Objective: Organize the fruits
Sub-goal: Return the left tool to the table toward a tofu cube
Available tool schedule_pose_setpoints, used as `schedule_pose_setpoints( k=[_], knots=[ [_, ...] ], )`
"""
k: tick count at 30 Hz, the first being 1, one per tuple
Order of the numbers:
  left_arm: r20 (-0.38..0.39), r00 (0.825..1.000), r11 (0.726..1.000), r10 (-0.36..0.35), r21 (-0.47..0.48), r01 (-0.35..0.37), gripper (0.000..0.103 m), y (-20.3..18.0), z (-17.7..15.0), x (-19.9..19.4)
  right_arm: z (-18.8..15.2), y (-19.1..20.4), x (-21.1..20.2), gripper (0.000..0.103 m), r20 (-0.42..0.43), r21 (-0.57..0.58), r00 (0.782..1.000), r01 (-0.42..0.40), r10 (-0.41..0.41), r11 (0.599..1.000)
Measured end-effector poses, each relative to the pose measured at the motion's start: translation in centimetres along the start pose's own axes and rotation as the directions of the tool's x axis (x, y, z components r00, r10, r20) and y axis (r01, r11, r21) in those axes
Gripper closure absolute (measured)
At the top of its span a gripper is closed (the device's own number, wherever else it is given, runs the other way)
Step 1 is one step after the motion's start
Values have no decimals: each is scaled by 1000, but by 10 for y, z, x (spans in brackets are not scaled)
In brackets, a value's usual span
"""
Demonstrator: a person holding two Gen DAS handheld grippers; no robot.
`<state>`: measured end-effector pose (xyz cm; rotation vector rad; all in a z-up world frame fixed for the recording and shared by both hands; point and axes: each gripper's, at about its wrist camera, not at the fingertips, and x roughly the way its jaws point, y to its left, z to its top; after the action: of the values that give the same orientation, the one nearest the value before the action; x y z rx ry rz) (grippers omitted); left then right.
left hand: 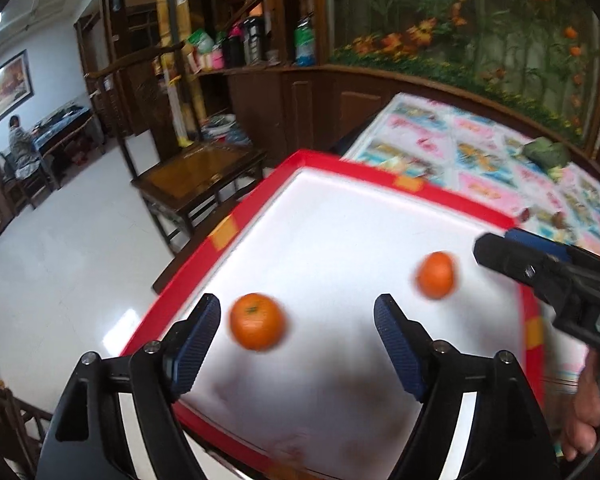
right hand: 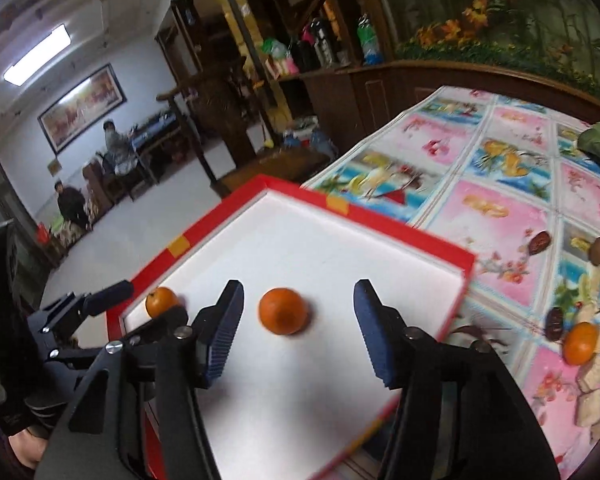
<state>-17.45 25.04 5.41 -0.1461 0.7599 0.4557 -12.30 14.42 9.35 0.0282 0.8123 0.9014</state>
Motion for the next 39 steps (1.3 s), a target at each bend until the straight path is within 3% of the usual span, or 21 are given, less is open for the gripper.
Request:
schedule_pose_setpoints(
  k=[4, 12, 18, 24, 30, 32, 37, 39],
  knots=[
    [28, 997, 995, -75, 74, 73, 21, -33, -1, -18, -3, -30, -29, 44, 35, 54, 999, 12, -14, 998],
    [13, 983, 956, -185, 235, 177, 20, -109, -12, -32, -29, -108, -107, 42, 104, 88, 980, 158, -167, 984],
    [-39, 975, 920, -218, 326, 219, 20, -162, -22, -25, -60, -159, -137, 40, -1, 9, 961, 277, -277, 961],
    [-96, 968, 896, -233, 366, 252, 20, -196, -30, -12, -76, -165, -128, 41, -87, -56, 957, 271, -275, 961],
    [-108, 961, 880, -254, 386, 276, 20, -212, -28, -9, -87, -167, -105, 70, -186, -94, 927, 312, -325, 945],
    [-118, 952, 871, -283, 385, 306, 20, -218, -25, -9, -87, -167, -106, 78, -179, -94, 929, 311, -324, 946],
    [-165, 922, 840, -350, 380, 387, 20, -237, -21, -6, -81, -178, -117, 80, -151, -28, 927, 343, -343, 939],
    [-184, 912, 834, -365, 370, 409, 20, -246, -20, -3, -74, -191, -131, 80, -115, 60, 928, 363, -355, 930]
  ],
)
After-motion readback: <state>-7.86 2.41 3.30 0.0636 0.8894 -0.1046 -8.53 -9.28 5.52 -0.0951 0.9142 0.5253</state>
